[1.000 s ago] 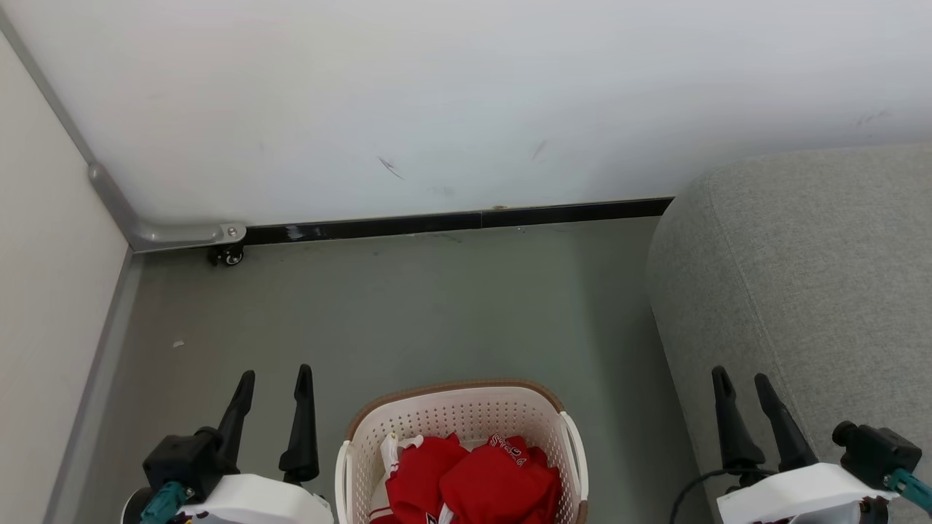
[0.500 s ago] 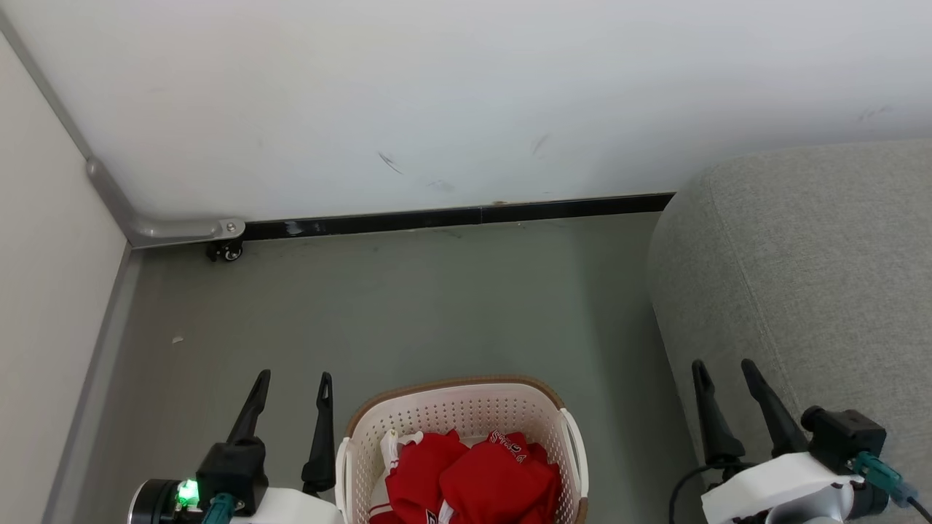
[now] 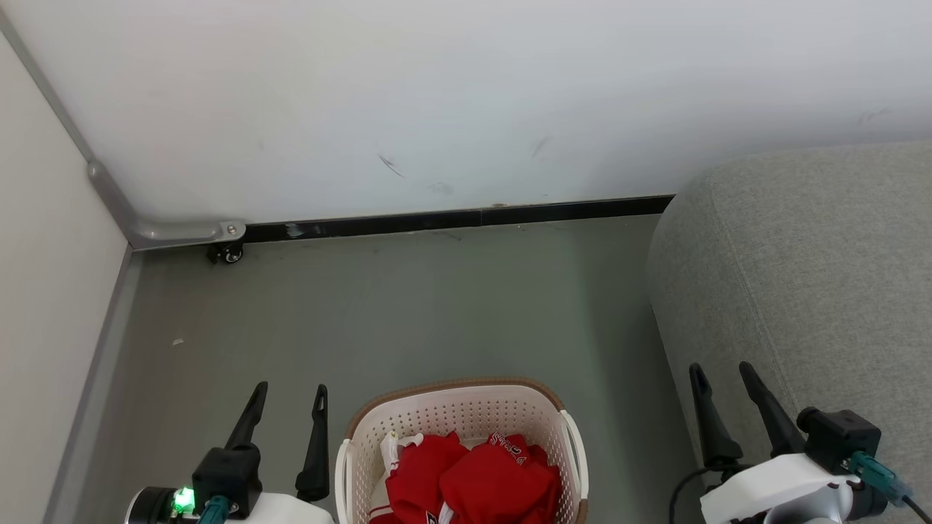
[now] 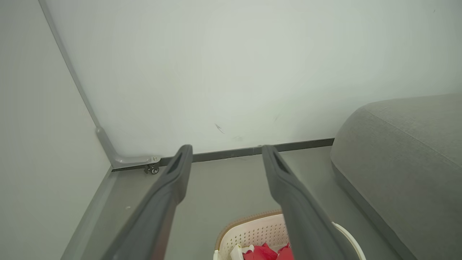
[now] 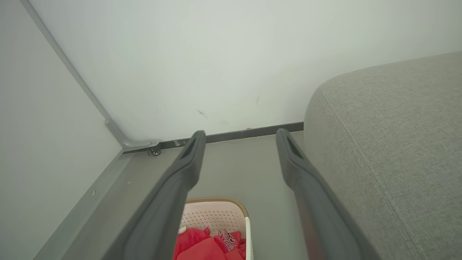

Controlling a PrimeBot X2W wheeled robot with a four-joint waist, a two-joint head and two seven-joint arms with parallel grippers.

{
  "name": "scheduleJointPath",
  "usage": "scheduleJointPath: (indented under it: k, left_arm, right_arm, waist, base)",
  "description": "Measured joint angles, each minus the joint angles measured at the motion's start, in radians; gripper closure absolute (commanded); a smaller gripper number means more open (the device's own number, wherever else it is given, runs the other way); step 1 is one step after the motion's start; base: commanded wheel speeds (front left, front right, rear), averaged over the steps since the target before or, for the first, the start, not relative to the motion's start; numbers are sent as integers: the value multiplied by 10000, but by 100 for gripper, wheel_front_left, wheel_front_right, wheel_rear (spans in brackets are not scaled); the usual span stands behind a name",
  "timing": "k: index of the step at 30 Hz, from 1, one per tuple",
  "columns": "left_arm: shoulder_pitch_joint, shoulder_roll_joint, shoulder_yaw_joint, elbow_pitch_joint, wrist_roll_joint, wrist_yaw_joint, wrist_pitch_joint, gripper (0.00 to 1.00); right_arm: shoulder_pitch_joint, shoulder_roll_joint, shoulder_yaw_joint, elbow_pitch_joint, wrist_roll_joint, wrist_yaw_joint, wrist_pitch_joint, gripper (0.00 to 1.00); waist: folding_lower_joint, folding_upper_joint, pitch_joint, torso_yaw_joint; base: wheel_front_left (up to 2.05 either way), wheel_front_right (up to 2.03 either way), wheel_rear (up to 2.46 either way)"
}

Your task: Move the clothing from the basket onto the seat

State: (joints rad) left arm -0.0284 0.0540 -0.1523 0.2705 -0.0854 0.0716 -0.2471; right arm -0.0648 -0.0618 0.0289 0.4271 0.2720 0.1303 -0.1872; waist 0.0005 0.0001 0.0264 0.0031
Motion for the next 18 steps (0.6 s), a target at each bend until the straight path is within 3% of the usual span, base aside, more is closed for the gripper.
scheduleJointPath:
  k: [10, 18]
  left_arm:
    - [-71, -12, 247, 336, -2, 428, 0, 0]
    - [-185, -19, 253, 437, -2, 476, 0, 0]
  right_arm:
    - [0, 36, -155, 10, -6, 0, 25, 0]
    - [-1, 58, -151, 15, -6, 0, 46, 0]
  waist:
    - [-1, -1, -20, -15]
    - [-1, 0, -28, -20]
  base:
    - [0, 0, 0]
    - [0, 0, 0]
